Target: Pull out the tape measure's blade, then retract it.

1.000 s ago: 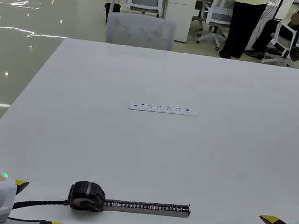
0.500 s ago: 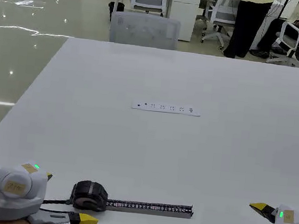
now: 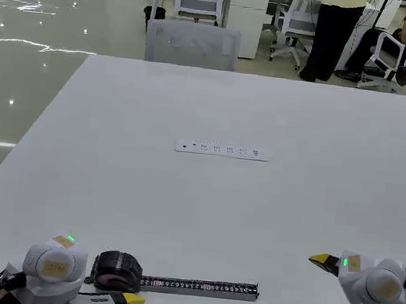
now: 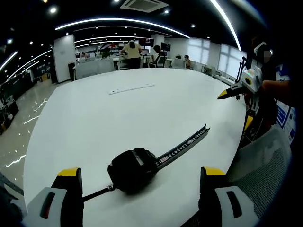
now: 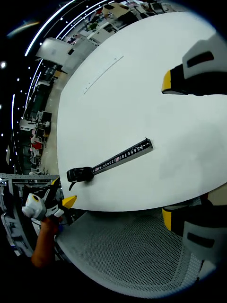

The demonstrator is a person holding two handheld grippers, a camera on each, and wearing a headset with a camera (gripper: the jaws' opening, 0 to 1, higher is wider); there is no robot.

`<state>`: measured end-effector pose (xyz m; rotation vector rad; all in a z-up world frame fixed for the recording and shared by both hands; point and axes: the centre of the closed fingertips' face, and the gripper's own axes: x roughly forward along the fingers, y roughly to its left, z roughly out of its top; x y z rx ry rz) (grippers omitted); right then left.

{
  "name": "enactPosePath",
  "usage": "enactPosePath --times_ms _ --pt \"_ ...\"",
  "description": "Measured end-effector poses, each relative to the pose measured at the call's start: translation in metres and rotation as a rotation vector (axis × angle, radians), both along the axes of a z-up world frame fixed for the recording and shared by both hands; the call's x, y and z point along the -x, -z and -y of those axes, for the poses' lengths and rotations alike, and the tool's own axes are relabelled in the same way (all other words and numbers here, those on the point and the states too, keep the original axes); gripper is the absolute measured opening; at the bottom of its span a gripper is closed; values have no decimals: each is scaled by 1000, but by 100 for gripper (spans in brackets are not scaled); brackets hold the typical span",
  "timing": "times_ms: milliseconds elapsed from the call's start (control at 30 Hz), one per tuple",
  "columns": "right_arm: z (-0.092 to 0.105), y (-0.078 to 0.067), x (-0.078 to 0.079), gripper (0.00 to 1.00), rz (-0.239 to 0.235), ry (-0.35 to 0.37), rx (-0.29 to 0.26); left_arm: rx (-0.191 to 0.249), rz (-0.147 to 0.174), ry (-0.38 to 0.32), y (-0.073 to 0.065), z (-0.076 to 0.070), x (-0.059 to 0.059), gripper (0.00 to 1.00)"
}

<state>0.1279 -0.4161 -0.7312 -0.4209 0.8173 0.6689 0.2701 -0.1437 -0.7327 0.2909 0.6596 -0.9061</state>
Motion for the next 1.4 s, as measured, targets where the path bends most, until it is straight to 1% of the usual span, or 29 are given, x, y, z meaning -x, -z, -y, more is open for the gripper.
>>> enactPosePath --times_ms 67,133,167,200,267,300,333,367,433,500,533,567,600,633,667,700,733,767,800,833,867,900,1000,1133,1200,1233,1267,1333,1400 --pt "-1 0 -5 99 -4 -17 4 4 4 -8 1 1 -1 100" --pt "-4 1 -7 98 -22 -31 -3 15 3 -27 0 3 -2 100" --pt "-4 4 -8 98 -37 -45 -3 0 9 -56 2 1 -5 100" --pt "-5 5 -10 98 -41 -53 1 -2 14 -62 3 2 -7 100" --pt "-7 8 -13 98 -59 -78 10 -16 -10 -117 10 0 -9 100" --pt "-9 10 -15 98 -65 -90 12 -20 -6 -111 12 1 -10 100" --pt "-11 11 -18 97 -69 -101 11 -37 5 -117 16 1 -12 100" --pt "-13 12 -20 97 -74 -109 9 -35 5 -122 17 2 -12 100" --pt "-18 15 -23 95 -88 -140 11 -1 -5 -142 16 5 -12 100" --pt "-20 20 -25 95 -109 -184 39 24 -20 -154 17 9 -11 100" --pt "-20 22 -25 95 -117 -197 51 24 -16 -157 18 10 -11 100" --pt "-23 23 -27 95 -120 -207 56 29 0 -160 16 11 -11 100" --pt "-25 25 -28 94 -130 -224 63 39 17 -159 14 13 -12 100" --pt "-25 27 -29 93 -137 -234 66 53 20 -157 13 15 -13 100" --pt "-27 29 -31 92 -143 -246 70 95 37 -154 9 19 -14 100" --pt "-29 29 -32 91 -145 -249 67 97 45 -152 8 19 -14 100" --pt "-31 31 -33 90 -155 -258 63 84 45 -149 10 17 -13 100" --pt "-32 34 -34 88 -164 -267 62 84 41 -147 12 16 -13 100" --pt "-33 35 -35 86 -163 -270 66 89 22 -145 15 17 -11 100" --pt "-33 36 -37 86 -159 -275 70 98 28 -150 14 16 -11 100" --pt "-34 39 -39 85 -162 -281 71 102 47 -146 13 16 -12 100" --pt "-34 41 -41 84 -164 -283 71 93 53 -142 13 17 -13 100" --pt "-36 49 -48 77 -167 -279 55 92 70 -141 14 19 -15 100" --pt "-36 57 -50 69 -171 -277 61 82 71 -127 19 21 -14 100" --pt "-36 62 -49 67 -176 -281 69 76 76 -123 19 21 -14 100" --pt "-37 64 -48 66 -183 -280 67 79 69 -124 20 21 -14 100" --pt "-38 66 -47 65 -186 -286 56 87 47 -130 22 22 -14 100" --pt "-38 69 -46 64 -187 -281 56 78 41 -142 25 20 -15 100" --pt "-37 74 -47 60 -190 -278 65 68 23 -147 31 19 -16 99"
